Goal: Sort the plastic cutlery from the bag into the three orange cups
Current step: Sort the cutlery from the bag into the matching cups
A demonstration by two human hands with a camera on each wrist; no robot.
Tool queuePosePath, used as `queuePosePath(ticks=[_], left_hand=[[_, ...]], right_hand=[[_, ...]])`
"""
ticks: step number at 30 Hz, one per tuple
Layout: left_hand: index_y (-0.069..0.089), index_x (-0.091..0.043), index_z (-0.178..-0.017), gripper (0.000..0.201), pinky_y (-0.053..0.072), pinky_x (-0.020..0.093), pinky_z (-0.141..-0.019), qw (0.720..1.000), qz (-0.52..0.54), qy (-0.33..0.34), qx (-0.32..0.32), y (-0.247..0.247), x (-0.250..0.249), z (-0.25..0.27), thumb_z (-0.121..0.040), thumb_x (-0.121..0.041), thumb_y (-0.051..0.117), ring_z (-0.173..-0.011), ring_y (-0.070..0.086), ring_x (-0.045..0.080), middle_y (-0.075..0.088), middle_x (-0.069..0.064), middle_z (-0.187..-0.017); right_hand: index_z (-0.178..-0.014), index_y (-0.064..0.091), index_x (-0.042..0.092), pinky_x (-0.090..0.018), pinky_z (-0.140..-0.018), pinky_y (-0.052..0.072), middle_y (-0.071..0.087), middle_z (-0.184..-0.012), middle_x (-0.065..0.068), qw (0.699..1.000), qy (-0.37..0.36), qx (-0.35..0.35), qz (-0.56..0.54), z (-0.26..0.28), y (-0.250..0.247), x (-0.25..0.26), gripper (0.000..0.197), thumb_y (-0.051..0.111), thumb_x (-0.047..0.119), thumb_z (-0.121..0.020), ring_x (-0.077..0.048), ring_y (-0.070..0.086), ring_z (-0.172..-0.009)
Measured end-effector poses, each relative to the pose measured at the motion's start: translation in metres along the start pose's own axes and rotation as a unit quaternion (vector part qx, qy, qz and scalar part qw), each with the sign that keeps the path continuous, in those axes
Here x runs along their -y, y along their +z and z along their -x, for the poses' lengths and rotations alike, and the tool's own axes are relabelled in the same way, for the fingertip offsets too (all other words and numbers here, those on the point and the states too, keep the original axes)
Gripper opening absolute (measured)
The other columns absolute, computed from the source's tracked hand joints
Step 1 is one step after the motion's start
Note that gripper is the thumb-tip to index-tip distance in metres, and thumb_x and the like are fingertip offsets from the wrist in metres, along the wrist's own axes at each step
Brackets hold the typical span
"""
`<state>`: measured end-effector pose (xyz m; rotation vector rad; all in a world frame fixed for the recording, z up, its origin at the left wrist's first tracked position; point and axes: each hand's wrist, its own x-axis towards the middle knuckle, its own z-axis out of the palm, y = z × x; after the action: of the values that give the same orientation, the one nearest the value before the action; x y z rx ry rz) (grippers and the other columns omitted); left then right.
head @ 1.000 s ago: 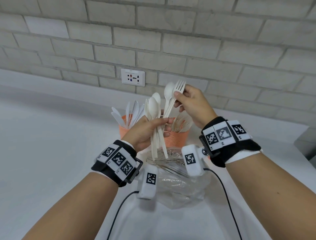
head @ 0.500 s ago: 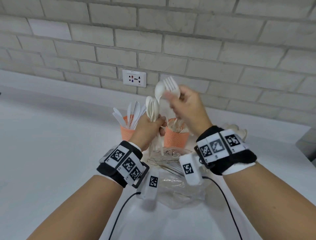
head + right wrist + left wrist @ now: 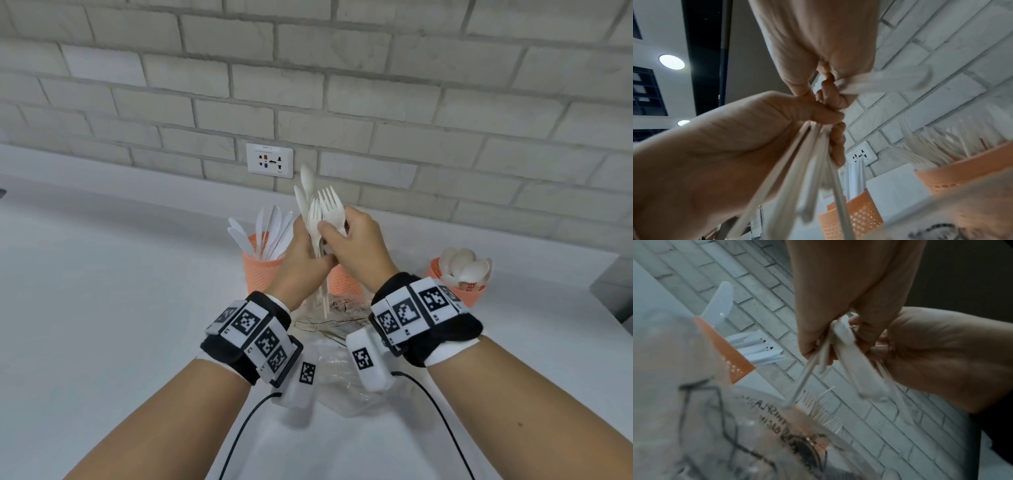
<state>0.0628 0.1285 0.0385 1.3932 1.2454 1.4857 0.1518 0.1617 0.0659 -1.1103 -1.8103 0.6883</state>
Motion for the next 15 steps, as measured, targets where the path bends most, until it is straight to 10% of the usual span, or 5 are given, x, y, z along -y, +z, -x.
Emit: queuePosePath(ticks=[7, 15], left_hand=[[0.048, -0.004, -0.122, 0.03, 0.049, 0.027, -0.062, 0.967, 0.248, -0.042, 0.036, -0.001, -0.006, 0.0, -0.097, -0.008, 0.032, -0.067, 0.053, 0.019, 0.052, 0.015, -0.083], [0.05, -0.004, -0.114, 0.02, 0.053, 0.02, -0.064, 0.969, 0.24, -0.054, -0.009, -0.005, 0.003, -0.004, -0.096, -0.001, 0.041, -0.081, 0.065, 0.015, 0.065, 0.009, -0.093]], right_hand=[[-0.099, 0.056, -0.002, -0.019, -0.042, 0.038, 0.051, -0.06, -0.002, 0.968, 0.118, 0.058, -0.213, 0.003, -0.007, -0.005, 0.016, 0.047, 0.01, -0.093, -0.011, 0.05, -0.05], [-0.101, 0.041, 0.007, -0.04, -0.069, 0.057, 0.059, -0.071, -0.012, 0.926, 0.141, 0.025, -0.35, 0.002, -0.013, -0.007, 0.009, 0.034, 0.005, -0.097, -0.024, 0.061, -0.064]])
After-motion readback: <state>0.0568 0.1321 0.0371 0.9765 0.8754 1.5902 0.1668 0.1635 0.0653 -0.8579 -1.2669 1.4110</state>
